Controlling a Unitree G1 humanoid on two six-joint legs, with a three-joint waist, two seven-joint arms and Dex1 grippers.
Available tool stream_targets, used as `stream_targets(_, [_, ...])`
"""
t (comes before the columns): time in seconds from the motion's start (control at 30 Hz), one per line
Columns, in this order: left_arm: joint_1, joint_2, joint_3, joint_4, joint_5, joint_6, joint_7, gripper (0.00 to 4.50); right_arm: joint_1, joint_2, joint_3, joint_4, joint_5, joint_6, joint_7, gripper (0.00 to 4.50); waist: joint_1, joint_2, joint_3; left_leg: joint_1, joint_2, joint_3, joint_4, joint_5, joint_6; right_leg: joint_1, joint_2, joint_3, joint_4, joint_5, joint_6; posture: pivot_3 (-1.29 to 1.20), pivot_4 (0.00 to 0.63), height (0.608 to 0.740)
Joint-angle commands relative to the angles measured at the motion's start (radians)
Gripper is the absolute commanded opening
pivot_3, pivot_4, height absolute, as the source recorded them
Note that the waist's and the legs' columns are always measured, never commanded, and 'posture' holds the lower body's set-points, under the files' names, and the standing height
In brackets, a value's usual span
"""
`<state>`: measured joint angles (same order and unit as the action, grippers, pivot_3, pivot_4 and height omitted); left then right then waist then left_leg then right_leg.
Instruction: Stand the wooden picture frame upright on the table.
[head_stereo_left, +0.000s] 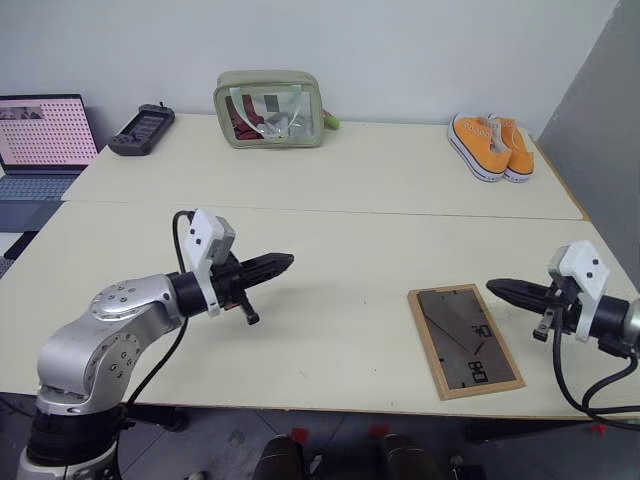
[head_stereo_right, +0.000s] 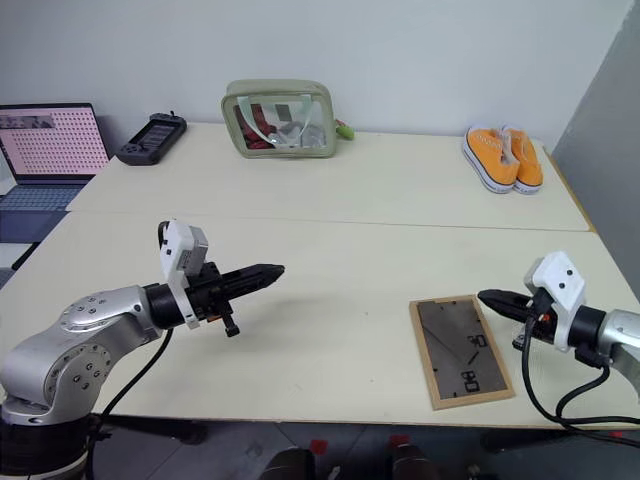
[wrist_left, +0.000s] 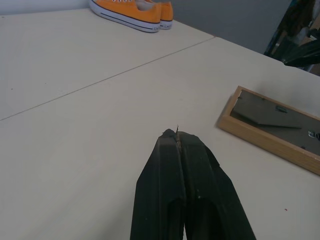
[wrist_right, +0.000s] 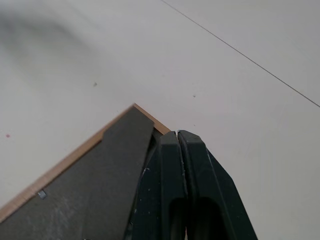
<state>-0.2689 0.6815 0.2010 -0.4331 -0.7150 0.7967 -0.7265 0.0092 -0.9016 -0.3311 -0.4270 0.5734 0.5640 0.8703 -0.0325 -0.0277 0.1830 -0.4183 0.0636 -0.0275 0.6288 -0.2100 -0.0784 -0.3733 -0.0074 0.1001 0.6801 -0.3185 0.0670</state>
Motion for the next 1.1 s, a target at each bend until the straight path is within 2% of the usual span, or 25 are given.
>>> stream_targets(0.03, [-0.022,-0.006,0.003,-0.007,0.005,-0.007,0.032,0.01,-0.019,0.001,-0.014,-0.035,0.018,0.011,-0.012,0.04,0.000,0.000,0.000,0.000,0.000,0.000,0.000,0.000,0.000,0.000,0.000,0.000,0.000,0.000,0.000,0.00,0.150,0.740])
stream_targets(0.63, [-0.028,-0.012,0.000,-0.009,-0.016,0.008,0.056,0.01,-0.020,0.021,-0.002,-0.014,-0.031,-0.013,-0.035,0.04,0.000,0.000,0.000,0.000,0.000,0.000,0.000,0.000,0.000,0.000,0.000,0.000,0.000,0.000,0.000,0.00,0.150,0.740])
stream_targets(0.87, [-0.030,-0.004,-0.007,-0.001,-0.023,0.033,0.040,0.01,-0.006,0.039,0.016,0.077,-0.152,-0.067,-0.096,0.04,0.000,0.000,0.000,0.000,0.000,0.000,0.000,0.000,0.000,0.000,0.000,0.000,0.000,0.000,0.000,0.00,0.150,0.740])
stream_targets(1.1, [-0.015,0.011,-0.004,-0.001,-0.023,0.047,0.030,0.01,0.083,0.049,0.034,0.234,-0.285,-0.183,-0.112,0.04,0.000,0.000,0.000,0.000,0.000,0.000,0.000,0.000,0.000,0.000,0.000,0.000,0.000,0.000,0.000,0.00,0.150,0.740])
